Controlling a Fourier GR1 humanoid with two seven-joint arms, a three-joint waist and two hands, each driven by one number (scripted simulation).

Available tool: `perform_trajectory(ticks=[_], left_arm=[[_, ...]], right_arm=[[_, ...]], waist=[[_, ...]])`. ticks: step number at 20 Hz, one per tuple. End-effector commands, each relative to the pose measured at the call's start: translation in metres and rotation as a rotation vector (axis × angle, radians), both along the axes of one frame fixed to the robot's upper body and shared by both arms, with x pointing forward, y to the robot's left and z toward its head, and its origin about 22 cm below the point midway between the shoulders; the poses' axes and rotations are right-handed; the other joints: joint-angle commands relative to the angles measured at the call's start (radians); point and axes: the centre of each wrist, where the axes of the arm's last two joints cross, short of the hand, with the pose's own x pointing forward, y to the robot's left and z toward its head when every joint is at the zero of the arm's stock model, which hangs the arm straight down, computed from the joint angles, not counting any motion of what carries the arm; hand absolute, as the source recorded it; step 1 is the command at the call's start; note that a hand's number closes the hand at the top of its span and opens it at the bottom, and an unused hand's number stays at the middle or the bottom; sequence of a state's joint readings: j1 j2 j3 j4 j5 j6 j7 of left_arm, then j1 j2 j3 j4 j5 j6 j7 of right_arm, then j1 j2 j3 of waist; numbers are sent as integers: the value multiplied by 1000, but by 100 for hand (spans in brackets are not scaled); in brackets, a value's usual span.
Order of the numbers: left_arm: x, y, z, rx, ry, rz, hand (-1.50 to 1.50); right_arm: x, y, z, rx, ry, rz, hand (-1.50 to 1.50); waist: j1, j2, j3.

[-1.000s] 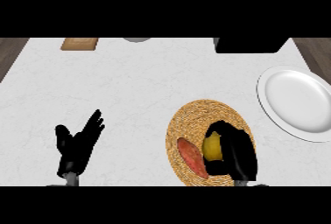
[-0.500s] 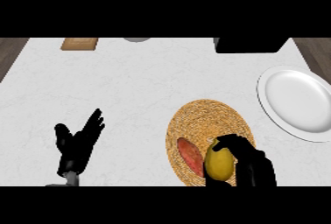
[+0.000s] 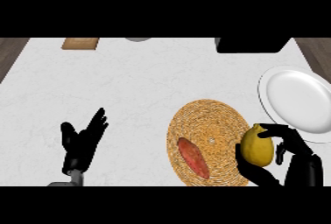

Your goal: Pick the lemon from the placemat and place it in the plate

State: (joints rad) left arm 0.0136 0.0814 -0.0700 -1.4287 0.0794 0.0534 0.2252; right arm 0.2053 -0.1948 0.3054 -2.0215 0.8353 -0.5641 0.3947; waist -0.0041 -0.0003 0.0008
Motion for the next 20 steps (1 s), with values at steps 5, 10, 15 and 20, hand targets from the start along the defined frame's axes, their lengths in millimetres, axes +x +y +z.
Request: perform_trajectory(ticks=[5,10,15,20], left_arm=[[1,3,5,4,-12,-9,0],[3,-2,2,-7,4,-26,0],[15,-2,-4,-14,1,0,0],[1,8,3,-11,-13,-15,0]], right_arm=[[48,-101,-23,-16,-101,-171,150],[93,-149,-29,-28,-144,-254,150],[116,-205,-28,-5,-164,-251,150],[143,-236,-34,-7,-130,-246,150]], waist=[[10,2,2],[19,5,2],[18,7,1],[27,7,1]])
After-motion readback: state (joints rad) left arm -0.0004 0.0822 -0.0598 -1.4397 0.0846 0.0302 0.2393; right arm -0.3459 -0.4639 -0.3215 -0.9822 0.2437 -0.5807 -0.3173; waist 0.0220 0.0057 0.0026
